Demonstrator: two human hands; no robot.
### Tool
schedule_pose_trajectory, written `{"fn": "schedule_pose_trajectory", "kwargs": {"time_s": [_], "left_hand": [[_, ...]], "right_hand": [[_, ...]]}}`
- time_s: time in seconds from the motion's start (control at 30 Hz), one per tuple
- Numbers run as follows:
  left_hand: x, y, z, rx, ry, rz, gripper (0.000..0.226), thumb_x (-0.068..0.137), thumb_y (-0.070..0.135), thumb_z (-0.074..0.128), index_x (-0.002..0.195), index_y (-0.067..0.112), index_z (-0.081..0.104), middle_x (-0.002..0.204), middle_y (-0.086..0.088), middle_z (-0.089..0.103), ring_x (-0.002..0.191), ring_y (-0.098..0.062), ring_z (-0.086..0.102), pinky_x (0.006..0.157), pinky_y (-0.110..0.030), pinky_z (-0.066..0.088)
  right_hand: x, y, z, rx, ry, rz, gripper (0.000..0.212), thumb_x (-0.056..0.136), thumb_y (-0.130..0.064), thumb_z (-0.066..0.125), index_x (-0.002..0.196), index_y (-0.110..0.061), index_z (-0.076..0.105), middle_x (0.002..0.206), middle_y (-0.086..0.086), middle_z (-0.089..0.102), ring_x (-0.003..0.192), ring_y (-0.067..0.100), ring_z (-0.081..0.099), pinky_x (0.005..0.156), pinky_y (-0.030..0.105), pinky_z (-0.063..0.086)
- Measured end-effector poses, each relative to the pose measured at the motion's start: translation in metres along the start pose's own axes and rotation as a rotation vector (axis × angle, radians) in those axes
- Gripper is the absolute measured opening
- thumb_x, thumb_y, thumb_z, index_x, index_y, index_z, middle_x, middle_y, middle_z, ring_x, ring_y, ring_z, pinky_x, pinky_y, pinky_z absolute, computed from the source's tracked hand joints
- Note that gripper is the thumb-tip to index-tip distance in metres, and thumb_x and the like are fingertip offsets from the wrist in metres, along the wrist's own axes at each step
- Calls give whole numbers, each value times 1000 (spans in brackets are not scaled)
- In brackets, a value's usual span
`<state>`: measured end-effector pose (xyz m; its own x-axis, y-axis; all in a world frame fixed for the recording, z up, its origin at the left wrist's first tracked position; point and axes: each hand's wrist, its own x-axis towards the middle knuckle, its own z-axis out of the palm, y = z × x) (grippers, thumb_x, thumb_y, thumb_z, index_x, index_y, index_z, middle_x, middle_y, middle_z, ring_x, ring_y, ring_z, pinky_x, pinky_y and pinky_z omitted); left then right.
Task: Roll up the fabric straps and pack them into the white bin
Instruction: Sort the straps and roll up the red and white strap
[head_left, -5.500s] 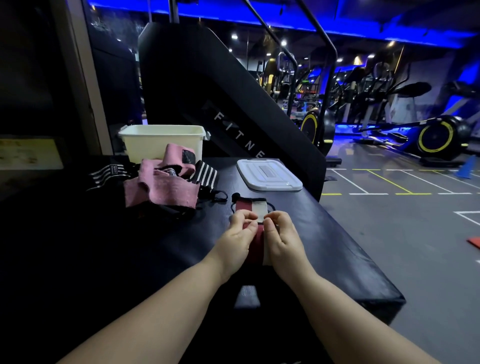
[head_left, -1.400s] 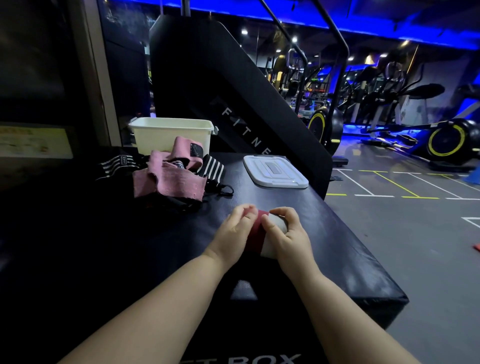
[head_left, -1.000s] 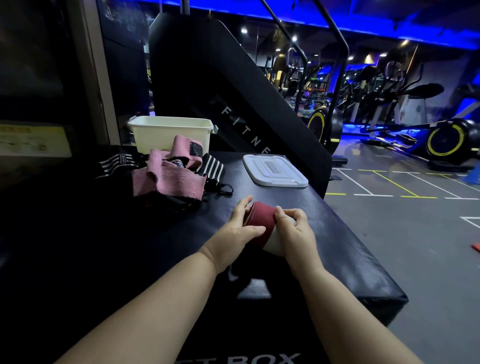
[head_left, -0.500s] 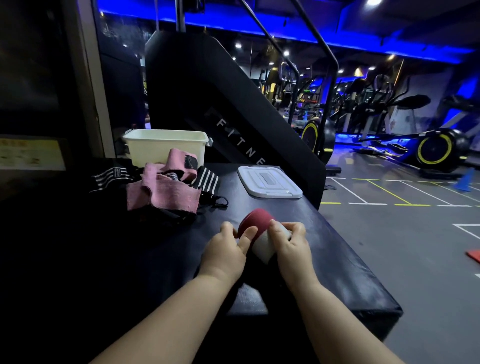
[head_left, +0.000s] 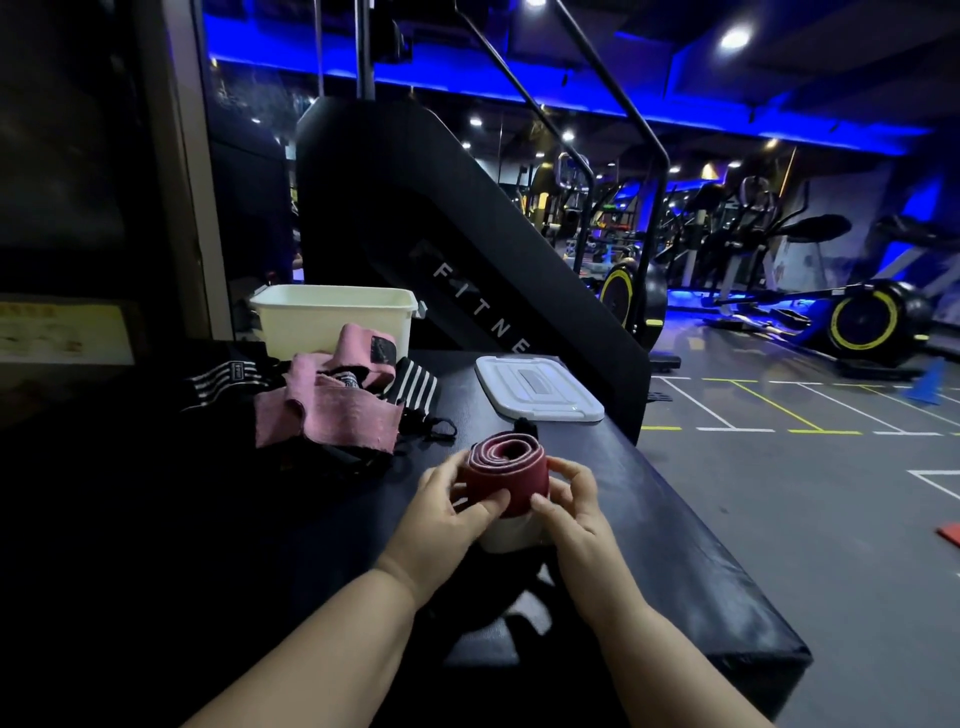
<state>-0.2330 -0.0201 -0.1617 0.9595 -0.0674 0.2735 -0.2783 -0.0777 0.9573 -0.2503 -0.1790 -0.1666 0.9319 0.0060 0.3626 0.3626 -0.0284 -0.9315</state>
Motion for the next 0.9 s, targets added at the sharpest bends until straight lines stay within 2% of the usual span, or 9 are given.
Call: {"fn": "schedule_pose_trajectory", "kwargs": {"time_s": [0.07,0.13,0.27,0.43,0.5,0.57,0.63,0.73,0.9], "left_hand": [[0,-1,-2,-3,-9,15,69,62,37,83,125,26,55,131,-7,52,109,-8,62,96,-23,49],[0,-2,-4,-8,-39,12,74,54,38,84,119,27,52,127,-7,56,108,-6,63,90,-20,50],[-2,1,-2,-91,-128,2,73,59,13,82,119,19,41,121,-7,58,104,-6,63,89,-21,50],[0,2,-5,-55,-165,-34,98,42,37,89,125,27,39,126,-4,59,116,-13,60,105,-33,46],[0,1,-6,-7,-185,-30,103,41,40,91,131,33,41,132,-2,56,121,-13,57,108,-35,43],[-1,2,-5,-1,-191,-16,94,41,38,91,125,32,51,131,-4,57,119,-15,58,106,-38,45],[-2,4,-5,-35,-201,-20,88,40,32,91,120,26,54,124,-8,62,113,-17,62,102,-36,48],[-4,8,-6,-59,-234,-33,91,41,26,90,123,22,50,119,-5,65,108,-13,64,97,-29,50],[-11,14,-5,-56,-337,-32,87,43,12,87,122,17,50,113,-1,64,98,-1,64,83,-16,48]], "right_hand": [[-2,-4,2,35,-11,9,36,82,-35,59,112,-17,52,105,7,71,93,12,68,74,23,53],[-2,-6,5,-15,-3,7,38,82,-44,64,106,-17,50,99,8,72,87,13,69,71,25,54],[-1,-3,6,-84,43,1,28,88,-38,68,98,-19,50,96,7,71,82,11,68,71,23,53],[2,2,5,-113,96,-54,44,73,-63,64,94,-25,61,105,14,65,87,23,68,69,28,52],[1,0,5,-86,86,-58,43,73,-59,64,96,-23,62,99,9,68,88,22,68,70,31,53],[-1,-4,6,-24,76,-72,35,77,-44,66,102,-20,59,96,4,67,84,10,66,65,22,52],[-1,-6,6,-5,84,-89,35,79,-41,62,108,-23,56,96,3,63,82,6,63,65,18,50],[1,-4,4,-23,102,-96,44,78,-58,55,111,-29,53,95,1,62,86,9,61,74,20,49],[2,-3,2,75,104,-85,30,88,-44,47,103,-22,61,92,-3,68,88,10,63,77,21,50]]}}
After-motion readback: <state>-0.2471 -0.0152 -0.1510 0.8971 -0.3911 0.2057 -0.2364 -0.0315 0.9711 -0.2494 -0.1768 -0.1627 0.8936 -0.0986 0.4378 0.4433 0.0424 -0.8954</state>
